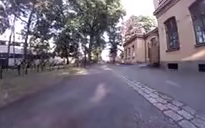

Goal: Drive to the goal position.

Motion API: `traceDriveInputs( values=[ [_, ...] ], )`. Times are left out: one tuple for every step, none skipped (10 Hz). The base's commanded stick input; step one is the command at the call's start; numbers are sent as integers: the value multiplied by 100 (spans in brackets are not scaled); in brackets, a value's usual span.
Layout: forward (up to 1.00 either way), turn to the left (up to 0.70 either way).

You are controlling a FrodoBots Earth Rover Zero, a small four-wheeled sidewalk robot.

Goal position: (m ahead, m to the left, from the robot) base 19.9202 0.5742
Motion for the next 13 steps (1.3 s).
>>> traceDriveInputs(
  values=[
    [45, 0],
    [45, 0],
    [45, 0],
    [45, 0],
    [45, 0],
    [45, 0],
    [45, 0],
    [45, 0],
    [45, 0],
    [45, 0],
    [45, 0],
    [45, 0],
    [45, 0]
  ],
)
